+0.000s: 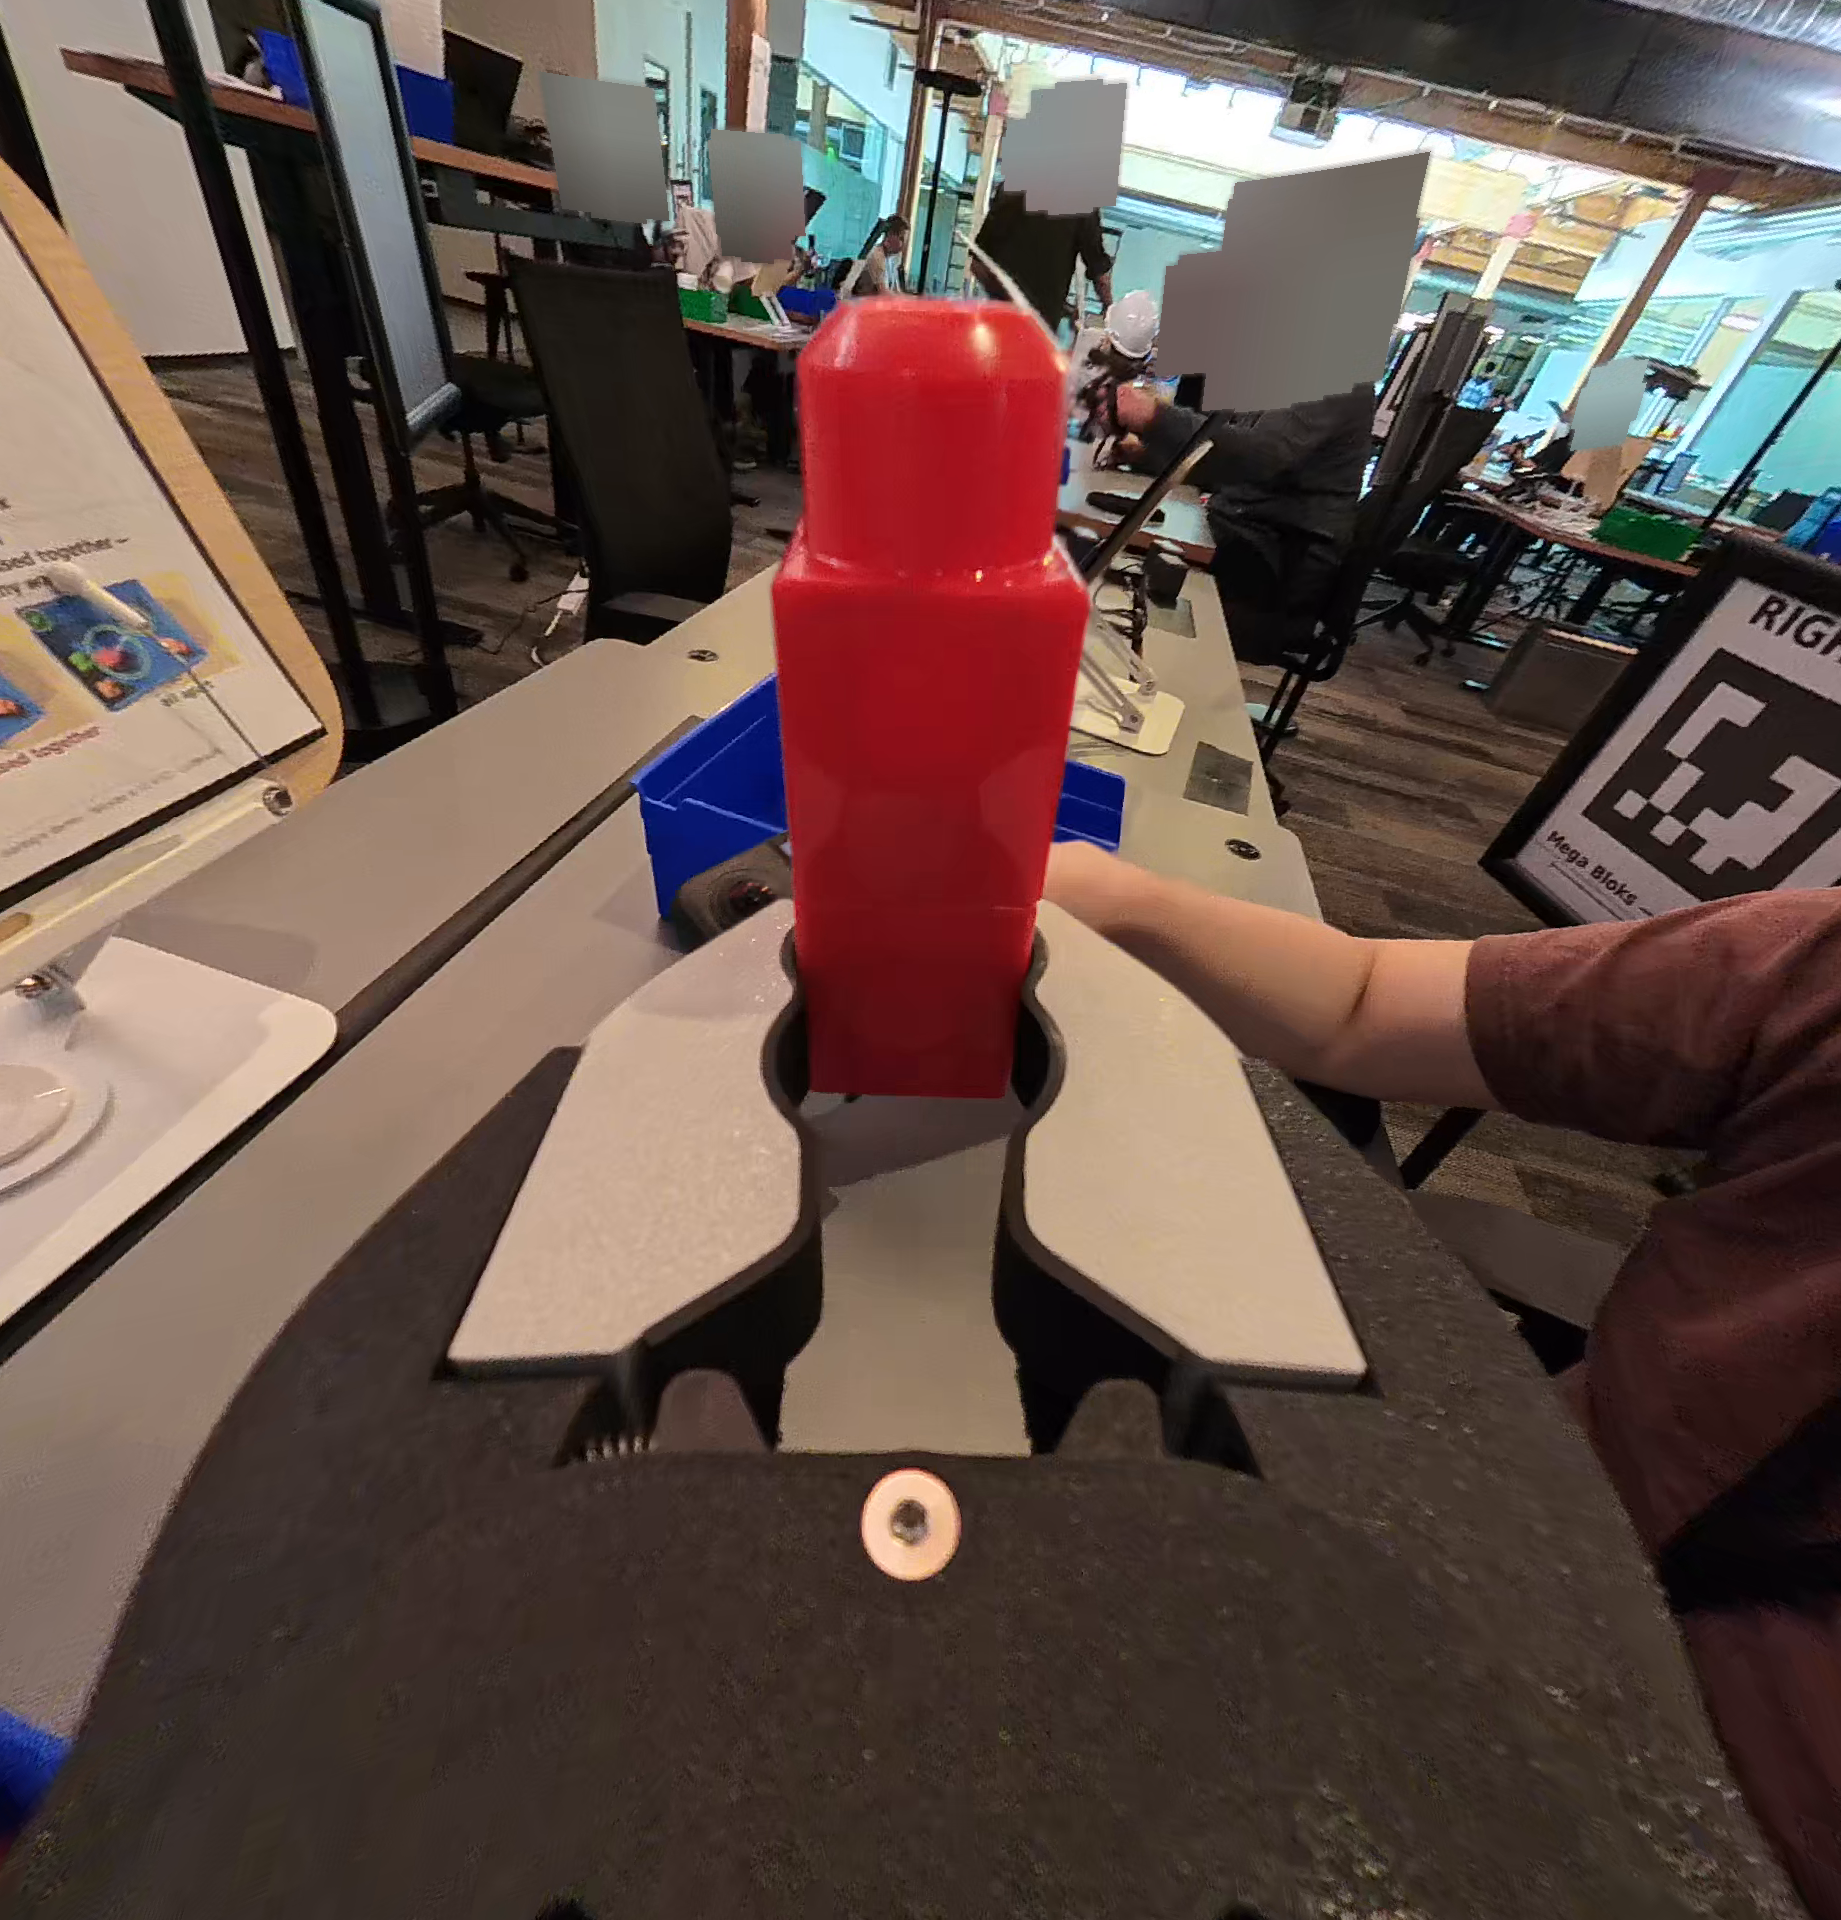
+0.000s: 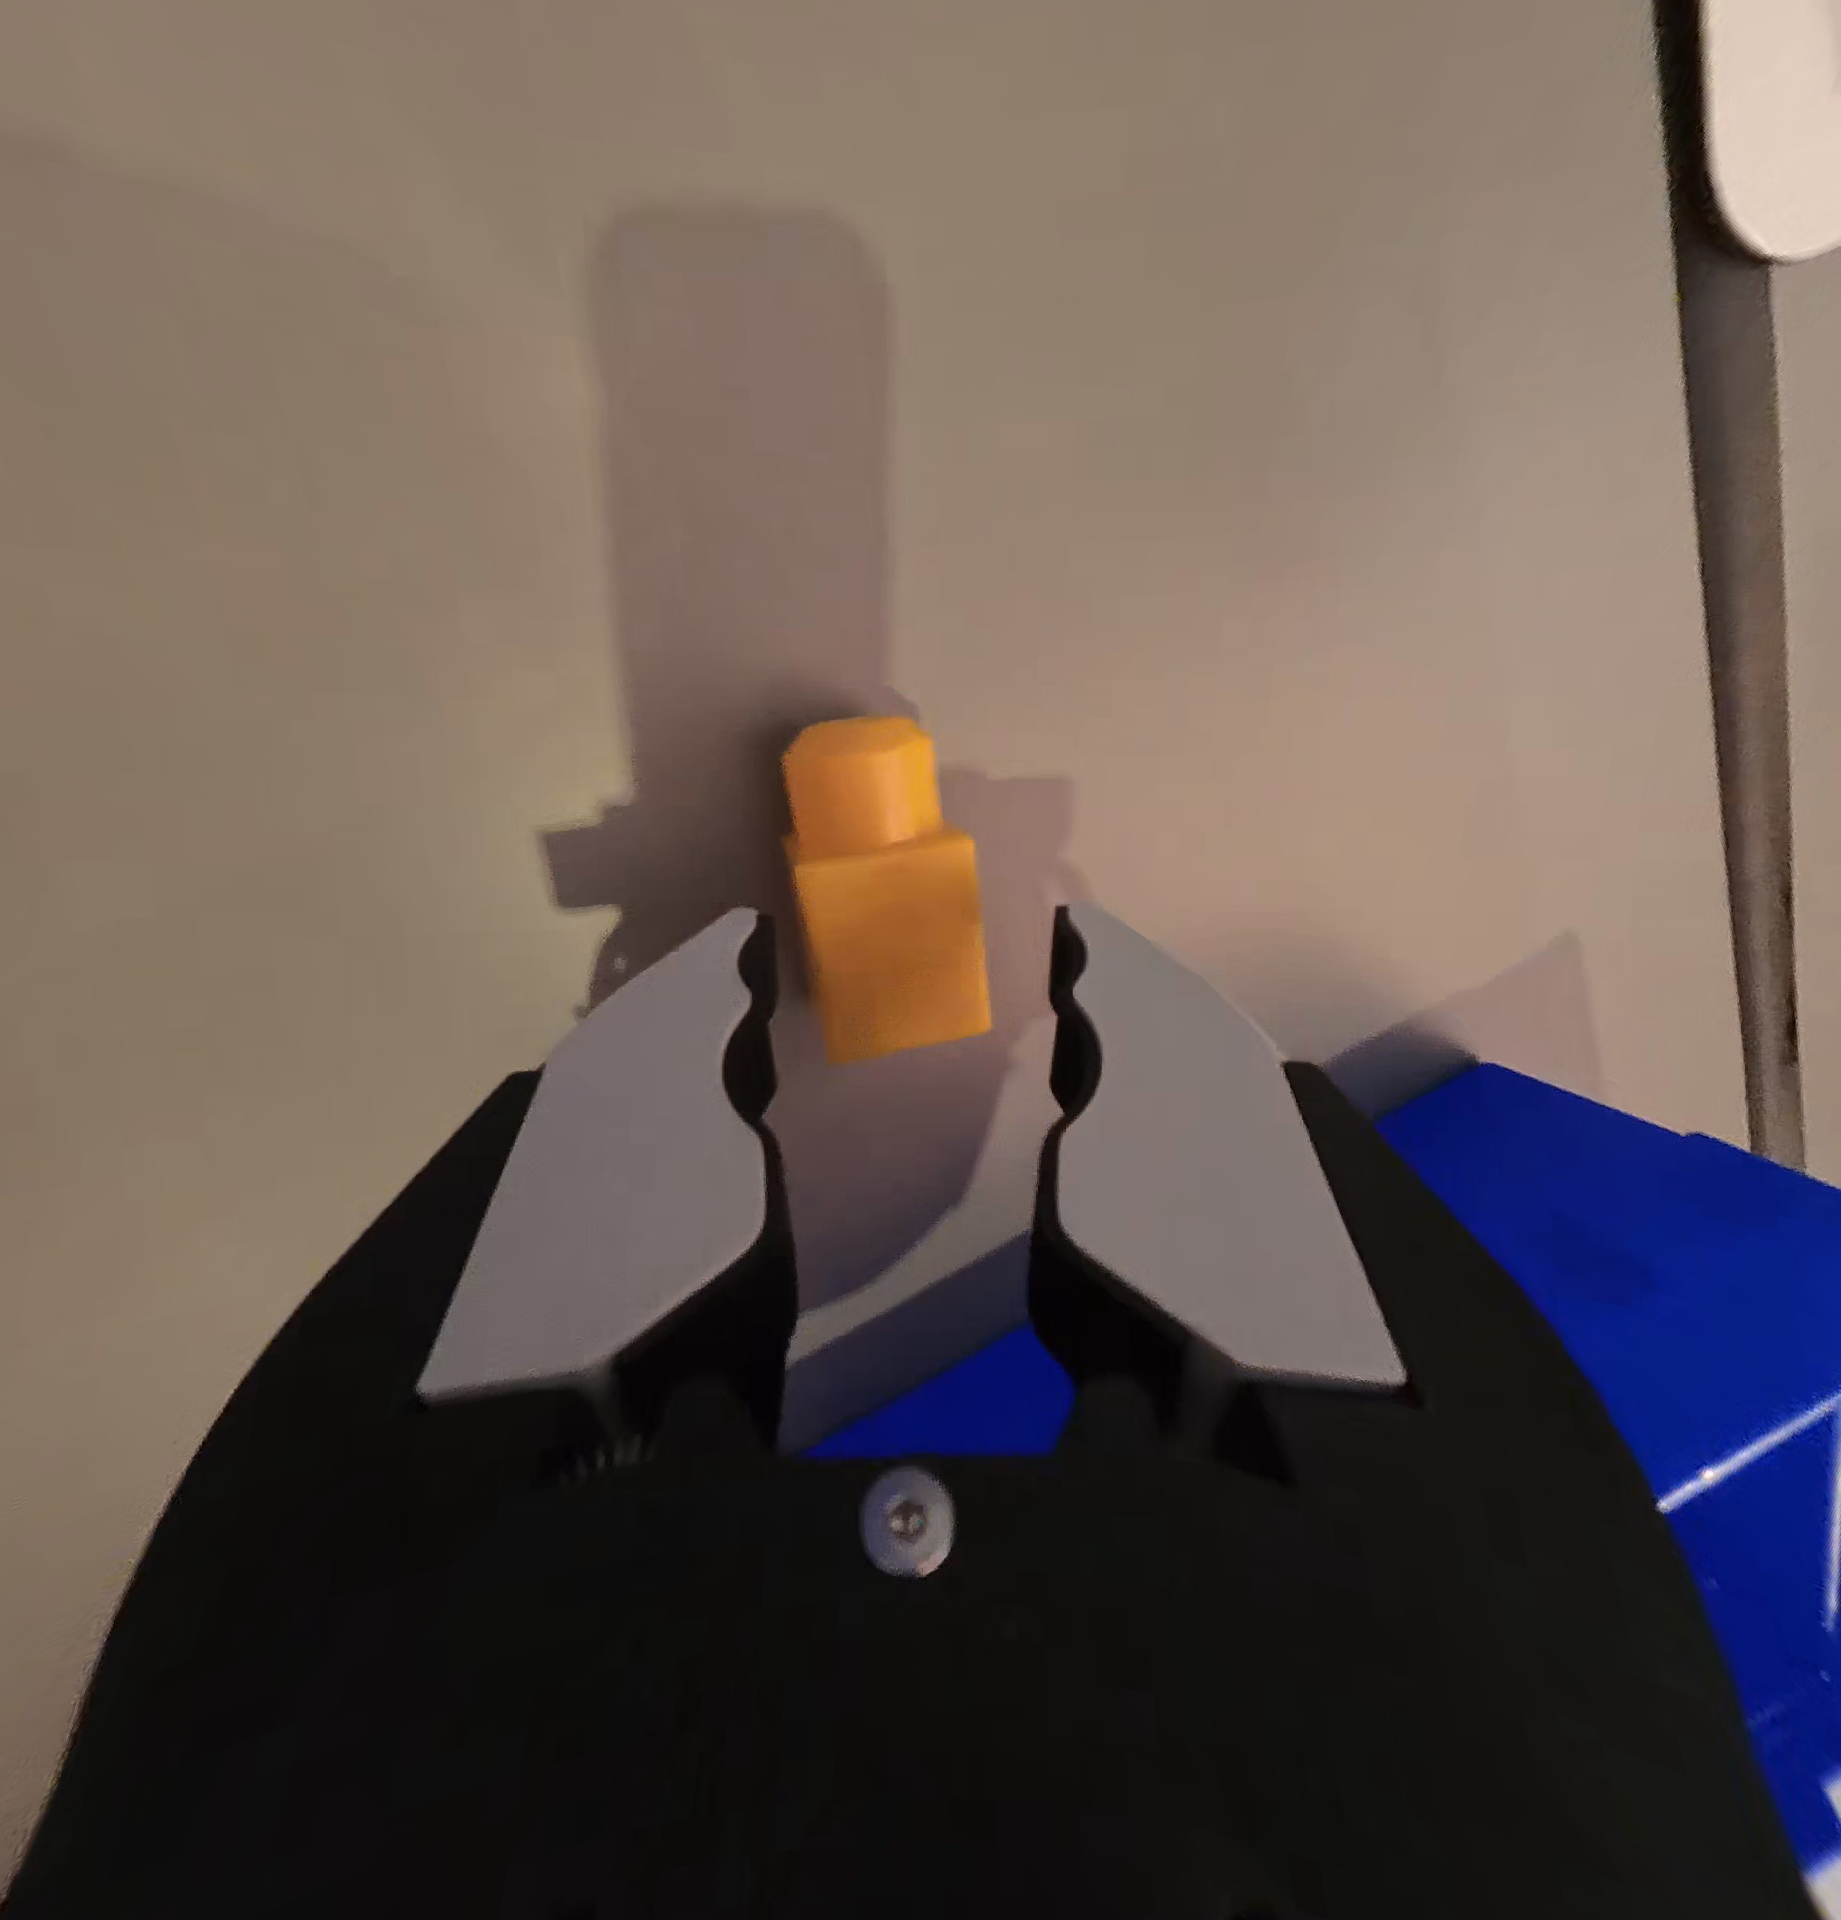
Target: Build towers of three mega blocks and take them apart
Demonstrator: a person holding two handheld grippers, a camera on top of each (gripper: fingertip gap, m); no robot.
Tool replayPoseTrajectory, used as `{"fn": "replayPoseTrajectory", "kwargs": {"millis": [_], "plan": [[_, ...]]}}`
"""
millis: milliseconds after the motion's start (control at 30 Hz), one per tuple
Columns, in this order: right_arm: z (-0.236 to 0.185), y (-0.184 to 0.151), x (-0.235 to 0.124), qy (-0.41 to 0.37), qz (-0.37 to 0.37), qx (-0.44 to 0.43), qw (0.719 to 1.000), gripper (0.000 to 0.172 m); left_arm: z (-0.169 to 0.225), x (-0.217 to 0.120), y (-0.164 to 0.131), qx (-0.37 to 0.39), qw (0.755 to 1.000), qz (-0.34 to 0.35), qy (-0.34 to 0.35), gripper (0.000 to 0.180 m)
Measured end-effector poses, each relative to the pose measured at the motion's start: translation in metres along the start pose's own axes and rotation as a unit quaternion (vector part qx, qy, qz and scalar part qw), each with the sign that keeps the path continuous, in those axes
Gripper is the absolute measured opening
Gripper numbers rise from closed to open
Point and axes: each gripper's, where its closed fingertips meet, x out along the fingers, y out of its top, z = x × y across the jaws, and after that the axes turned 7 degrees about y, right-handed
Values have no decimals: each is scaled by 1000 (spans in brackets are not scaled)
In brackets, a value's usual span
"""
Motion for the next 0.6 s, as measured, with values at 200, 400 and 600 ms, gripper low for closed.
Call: {"fn": "replayPoseTrajectory", "kwargs": {"millis": [200, 400, 600], "plan": [[-5, -12, 19, 15, -49, -17, 999, 44, 10, 0, 0, 5, 1000, -5, -27, 35], [-22, -5, 18, 49, -34, -45, 997, 39, 10, 2, -3, -6, 999, -10, -37, 35], [-64, 42, -34, 235, 143, 9, 961, 38, -7, -8, 15, -71, 995, 63, -29, 35]]}}
